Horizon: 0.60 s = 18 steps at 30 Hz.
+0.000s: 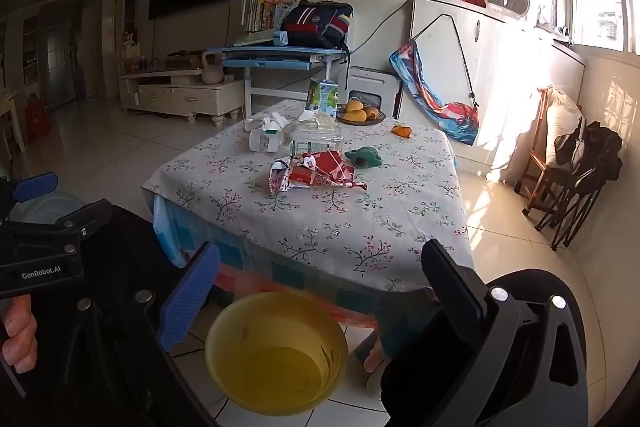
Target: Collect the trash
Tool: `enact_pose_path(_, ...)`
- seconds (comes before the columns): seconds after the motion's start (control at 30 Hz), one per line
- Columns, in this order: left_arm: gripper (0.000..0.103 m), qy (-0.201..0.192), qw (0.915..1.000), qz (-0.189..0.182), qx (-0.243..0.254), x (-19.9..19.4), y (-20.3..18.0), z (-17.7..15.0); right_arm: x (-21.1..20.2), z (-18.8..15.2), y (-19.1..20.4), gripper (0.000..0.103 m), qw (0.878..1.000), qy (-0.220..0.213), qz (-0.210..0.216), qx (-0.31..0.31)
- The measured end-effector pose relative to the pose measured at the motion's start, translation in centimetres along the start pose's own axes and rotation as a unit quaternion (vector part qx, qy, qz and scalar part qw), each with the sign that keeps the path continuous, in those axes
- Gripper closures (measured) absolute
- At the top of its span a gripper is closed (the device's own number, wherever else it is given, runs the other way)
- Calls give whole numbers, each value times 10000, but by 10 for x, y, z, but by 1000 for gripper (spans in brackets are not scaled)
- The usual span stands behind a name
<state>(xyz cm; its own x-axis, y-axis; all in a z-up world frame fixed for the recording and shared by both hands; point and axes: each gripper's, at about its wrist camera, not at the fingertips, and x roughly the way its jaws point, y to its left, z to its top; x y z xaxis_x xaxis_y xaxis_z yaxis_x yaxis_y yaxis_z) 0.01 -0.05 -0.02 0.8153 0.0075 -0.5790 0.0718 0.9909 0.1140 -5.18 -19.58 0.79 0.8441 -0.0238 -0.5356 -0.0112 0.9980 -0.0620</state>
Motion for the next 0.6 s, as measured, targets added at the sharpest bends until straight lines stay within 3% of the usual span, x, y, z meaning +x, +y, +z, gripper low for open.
enact_pose_path(0.6, 7, -9, 10000, -23, -55, 2, 5, -3, 0, 0, -4, 6, 10000, 0, 14, 46)
